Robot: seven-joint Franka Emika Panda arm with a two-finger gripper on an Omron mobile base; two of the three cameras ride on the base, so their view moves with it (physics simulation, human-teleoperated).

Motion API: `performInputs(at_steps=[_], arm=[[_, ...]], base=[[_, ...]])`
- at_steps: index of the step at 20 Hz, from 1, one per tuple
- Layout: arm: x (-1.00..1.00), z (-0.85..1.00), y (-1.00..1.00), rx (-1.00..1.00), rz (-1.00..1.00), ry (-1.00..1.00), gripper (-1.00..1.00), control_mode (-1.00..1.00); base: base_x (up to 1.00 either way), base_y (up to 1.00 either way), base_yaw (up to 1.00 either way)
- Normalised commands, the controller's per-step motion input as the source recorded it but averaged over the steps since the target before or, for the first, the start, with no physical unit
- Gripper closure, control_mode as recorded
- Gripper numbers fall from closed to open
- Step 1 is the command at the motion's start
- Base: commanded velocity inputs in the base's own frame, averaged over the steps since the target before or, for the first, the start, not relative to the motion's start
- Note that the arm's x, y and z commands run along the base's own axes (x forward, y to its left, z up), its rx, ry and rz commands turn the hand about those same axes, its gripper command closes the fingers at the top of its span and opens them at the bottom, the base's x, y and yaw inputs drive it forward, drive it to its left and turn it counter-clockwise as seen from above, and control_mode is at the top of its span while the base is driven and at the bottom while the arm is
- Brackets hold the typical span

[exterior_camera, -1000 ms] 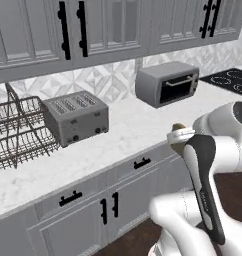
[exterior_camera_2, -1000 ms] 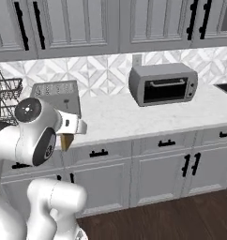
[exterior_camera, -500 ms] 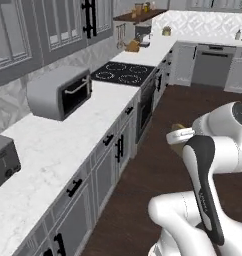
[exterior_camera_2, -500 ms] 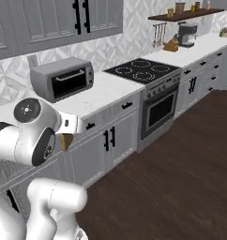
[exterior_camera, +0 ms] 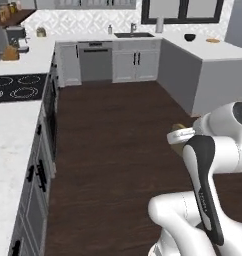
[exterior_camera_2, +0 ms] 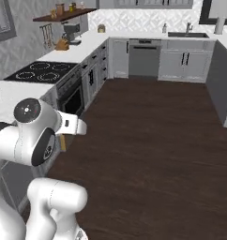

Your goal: Start the toaster. Once the lever pops up, take the bread to the plate on the dining counter.

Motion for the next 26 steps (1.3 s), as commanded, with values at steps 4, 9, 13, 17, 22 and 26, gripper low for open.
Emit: performInputs(at_steps=[4, 9, 13, 17, 22, 26], arm=[[0.00, 0.00, 0.00, 0.00, 0.00, 0.00, 1.00, 1.00], [0.00, 0.00, 0.00, 0.00, 0.00, 0.00, 1.00, 1.00], [0.00, 0.00, 0.00, 0.00, 0.00, 0.00, 1.00, 1.00], [0.00, 0.00, 0.00, 0.00, 0.00, 0.00, 1.00, 1.00], [0.00, 0.00, 0.00, 0.00, 0.00, 0.00, 1.00, 1.00], [0.00, 0.00, 0.00, 0.00, 0.00, 0.00, 1.00, 1.00]], base=[[0.56, 0.00, -0.76], [0.94, -0.02, -0.53], [1.00, -0.25, -0.23], [1.00, -0.08, -0.08], [1.00, -0.02, -0.06], [1.00, -0.03, -0.04]])
